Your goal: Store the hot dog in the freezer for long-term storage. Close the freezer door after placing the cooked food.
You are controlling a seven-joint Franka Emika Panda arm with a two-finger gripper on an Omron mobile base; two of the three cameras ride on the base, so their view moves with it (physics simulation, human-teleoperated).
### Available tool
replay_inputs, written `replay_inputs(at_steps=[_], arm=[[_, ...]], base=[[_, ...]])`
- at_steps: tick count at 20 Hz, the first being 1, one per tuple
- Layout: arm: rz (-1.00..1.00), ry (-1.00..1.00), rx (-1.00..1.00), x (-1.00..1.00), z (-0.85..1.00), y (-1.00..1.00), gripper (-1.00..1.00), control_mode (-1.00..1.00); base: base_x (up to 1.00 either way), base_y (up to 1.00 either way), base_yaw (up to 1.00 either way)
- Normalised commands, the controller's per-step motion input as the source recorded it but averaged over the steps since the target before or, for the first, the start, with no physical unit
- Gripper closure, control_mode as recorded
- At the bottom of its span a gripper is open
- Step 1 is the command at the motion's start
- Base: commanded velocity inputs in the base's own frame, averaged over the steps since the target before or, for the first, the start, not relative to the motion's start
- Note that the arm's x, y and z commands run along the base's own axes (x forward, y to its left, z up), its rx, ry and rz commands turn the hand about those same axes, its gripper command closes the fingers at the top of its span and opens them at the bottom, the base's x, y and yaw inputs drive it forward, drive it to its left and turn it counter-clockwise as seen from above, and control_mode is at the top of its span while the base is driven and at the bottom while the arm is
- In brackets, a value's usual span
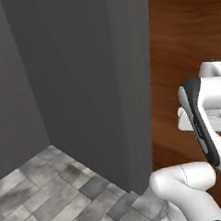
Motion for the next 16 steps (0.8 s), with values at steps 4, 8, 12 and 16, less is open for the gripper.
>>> replay_inputs(at_steps=[4,8,12,16], arm=[[0.0,0.0,0.0,0.0,0.0,0.0,1.0,1.0],[0.0,0.0,0.0,0.0,0.0,0.0,1.0,1.0],[0.0,0.0,0.0,0.0,0.0,0.0,1.0,1.0],[0.0,0.0,0.0,0.0,0.0,0.0,1.0,1.0]], base=[[-0.01,-0.33,-0.76],[-0.09,-0.35,-0.8],[-0.38,-0.18,-0.78],[-0.61,-0.04,-0.67]])
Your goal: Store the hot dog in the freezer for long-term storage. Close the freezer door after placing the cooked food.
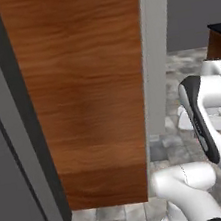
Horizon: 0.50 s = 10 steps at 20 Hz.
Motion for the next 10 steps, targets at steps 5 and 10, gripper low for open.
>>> replay_inputs(at_steps=[5,10], arm=[[0.0,0.0,0.0,0.0,0.0,0.0,1.0,1.0],[0.0,0.0,0.0,0.0,0.0,0.0,1.0,1.0]], base=[[-0.04,-0.53,-0.6],[0.37,-0.78,-0.38]])
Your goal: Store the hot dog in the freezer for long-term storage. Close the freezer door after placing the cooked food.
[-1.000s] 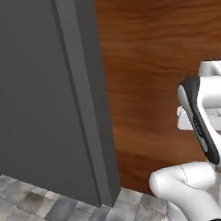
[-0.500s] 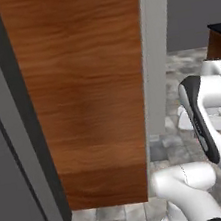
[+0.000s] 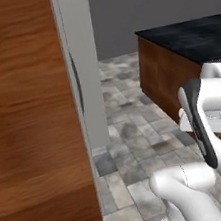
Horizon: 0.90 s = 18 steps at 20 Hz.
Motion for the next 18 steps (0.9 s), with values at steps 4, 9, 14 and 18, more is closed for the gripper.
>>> replay_inputs(at_steps=[4,9,14,18], arm=[[0.0,0.0,0.0,0.0,0.0,0.0,1.0,1.0],[0.0,0.0,0.0,0.0,0.0,0.0,1.0,1.0],[0.0,0.0,0.0,0.0,0.0,0.0,1.0,1.0],[0.0,0.0,0.0,0.0,0.0,0.0,1.0,1.0]], base=[[0.35,-0.6,-0.08],[0.24,-0.57,0.01],[0.4,-0.52,0.23],[0.56,-0.12,0.25]])
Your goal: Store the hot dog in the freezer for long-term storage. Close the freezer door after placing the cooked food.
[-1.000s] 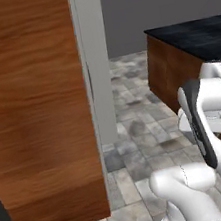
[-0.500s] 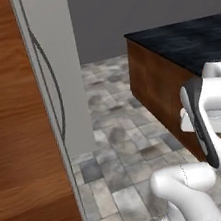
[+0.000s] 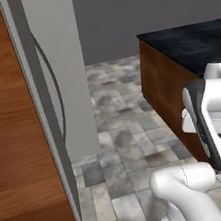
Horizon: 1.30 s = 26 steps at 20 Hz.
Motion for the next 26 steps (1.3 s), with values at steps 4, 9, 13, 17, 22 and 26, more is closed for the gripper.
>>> replay_inputs(at_steps=[4,9,13,17,22,26], arm=[[0.0,0.0,0.0,0.0,0.0,0.0,1.0,1.0],[0.0,0.0,0.0,0.0,0.0,0.0,1.0,1.0],[0.0,0.0,0.0,0.0,0.0,0.0,1.0,1.0],[0.0,0.0,0.0,0.0,0.0,0.0,1.0,1.0],[0.0,0.0,0.0,0.0,0.0,0.0,1.0,1.0],[0.0,0.0,0.0,0.0,0.0,0.0,1.0,1.0]], base=[[0.59,0.0,0.26],[0.69,0.0,0.27],[0.6,-0.06,0.3],[0.45,-0.22,0.46],[0.5,-0.18,0.42],[0.51,-0.2,0.39]])
